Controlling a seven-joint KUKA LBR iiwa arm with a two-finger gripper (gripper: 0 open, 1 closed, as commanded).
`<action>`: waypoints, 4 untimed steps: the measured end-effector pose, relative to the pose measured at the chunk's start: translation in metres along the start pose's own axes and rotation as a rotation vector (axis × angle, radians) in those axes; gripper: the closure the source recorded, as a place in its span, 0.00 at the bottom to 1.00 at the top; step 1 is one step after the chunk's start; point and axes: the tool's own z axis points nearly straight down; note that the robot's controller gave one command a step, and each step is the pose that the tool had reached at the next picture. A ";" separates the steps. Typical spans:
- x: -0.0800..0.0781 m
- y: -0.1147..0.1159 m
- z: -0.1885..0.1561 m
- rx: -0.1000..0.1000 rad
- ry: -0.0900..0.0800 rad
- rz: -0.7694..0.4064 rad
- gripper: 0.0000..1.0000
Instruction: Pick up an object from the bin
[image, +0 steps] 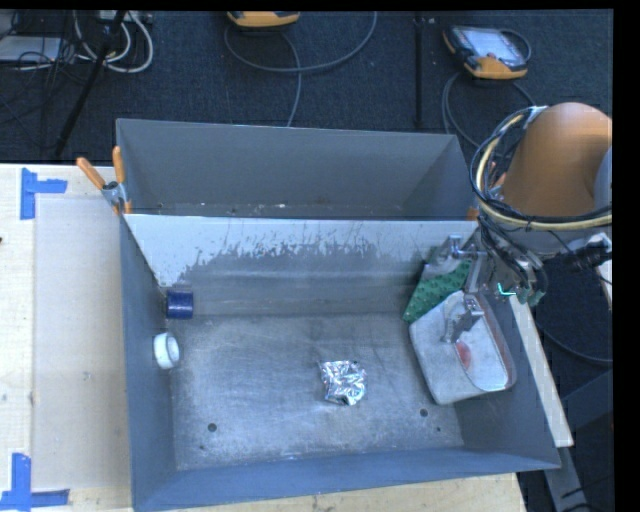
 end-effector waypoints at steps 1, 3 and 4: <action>0.000 0.037 0.102 -0.002 0.001 -0.015 0.00; 0.118 0.090 0.120 0.007 -0.026 -0.252 0.00; 0.116 0.092 0.119 0.005 -0.032 -0.258 1.00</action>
Offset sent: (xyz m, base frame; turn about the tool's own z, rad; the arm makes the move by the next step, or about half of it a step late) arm 0.0017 0.0346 -0.0960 -0.0131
